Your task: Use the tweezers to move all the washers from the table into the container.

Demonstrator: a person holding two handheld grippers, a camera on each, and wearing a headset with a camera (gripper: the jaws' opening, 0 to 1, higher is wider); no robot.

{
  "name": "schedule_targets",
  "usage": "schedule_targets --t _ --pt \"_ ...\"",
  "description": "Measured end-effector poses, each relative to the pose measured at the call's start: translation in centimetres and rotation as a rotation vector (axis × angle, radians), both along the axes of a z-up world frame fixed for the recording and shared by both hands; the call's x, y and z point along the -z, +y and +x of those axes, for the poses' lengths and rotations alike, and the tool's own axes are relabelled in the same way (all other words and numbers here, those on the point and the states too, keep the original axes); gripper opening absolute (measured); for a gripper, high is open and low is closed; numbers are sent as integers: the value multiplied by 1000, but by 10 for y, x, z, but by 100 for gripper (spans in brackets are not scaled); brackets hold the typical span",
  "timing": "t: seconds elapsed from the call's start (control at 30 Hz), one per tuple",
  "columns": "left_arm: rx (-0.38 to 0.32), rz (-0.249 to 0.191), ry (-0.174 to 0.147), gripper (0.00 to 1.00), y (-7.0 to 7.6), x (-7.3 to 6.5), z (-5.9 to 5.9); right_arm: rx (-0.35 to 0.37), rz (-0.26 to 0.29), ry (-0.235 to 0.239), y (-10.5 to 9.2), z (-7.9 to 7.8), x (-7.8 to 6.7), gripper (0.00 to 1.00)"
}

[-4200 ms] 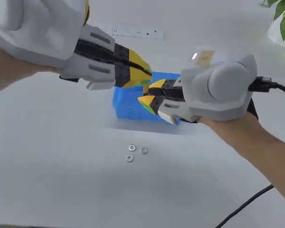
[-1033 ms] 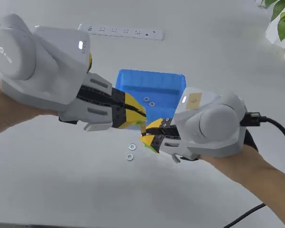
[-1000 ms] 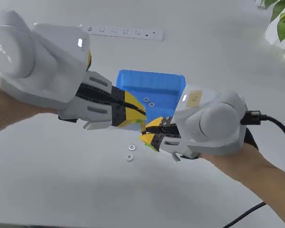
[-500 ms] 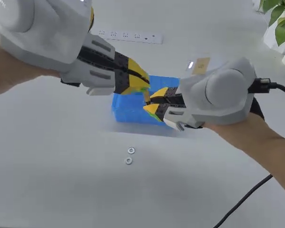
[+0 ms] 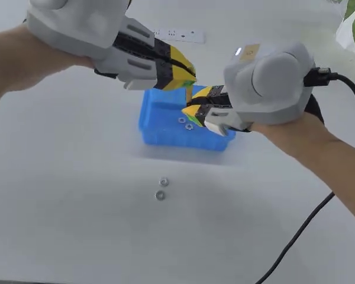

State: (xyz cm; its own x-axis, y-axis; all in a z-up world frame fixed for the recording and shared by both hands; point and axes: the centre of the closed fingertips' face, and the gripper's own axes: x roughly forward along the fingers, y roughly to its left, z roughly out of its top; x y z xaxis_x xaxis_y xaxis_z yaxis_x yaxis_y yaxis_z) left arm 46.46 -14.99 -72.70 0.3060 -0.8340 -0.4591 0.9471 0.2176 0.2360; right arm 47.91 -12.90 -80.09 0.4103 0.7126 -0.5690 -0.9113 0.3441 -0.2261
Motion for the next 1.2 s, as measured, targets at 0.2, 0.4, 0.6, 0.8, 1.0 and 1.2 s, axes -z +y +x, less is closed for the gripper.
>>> schedule_targets --t 0.2,0.4,0.6,0.8,1.0,1.2 --pt "-10 -2 26 5 1 12 10 16 12 45 -1 6 13 10" --pt "-15 1 60 5 1 27 14 25 4 94 -1 8 28 10" --pt "-20 -14 78 5 0 33 18 34 21 123 -1 10 33 10" --pt "-21 -15 83 5 -1 34 20 42 26 133 -3 12 35 10" --pt "-16 -3 75 5 0 33 19 50 31 121 -4 13 30 11" --pt "-2 61 48 5 5 35 15 40 44 105 2 10 23 11"
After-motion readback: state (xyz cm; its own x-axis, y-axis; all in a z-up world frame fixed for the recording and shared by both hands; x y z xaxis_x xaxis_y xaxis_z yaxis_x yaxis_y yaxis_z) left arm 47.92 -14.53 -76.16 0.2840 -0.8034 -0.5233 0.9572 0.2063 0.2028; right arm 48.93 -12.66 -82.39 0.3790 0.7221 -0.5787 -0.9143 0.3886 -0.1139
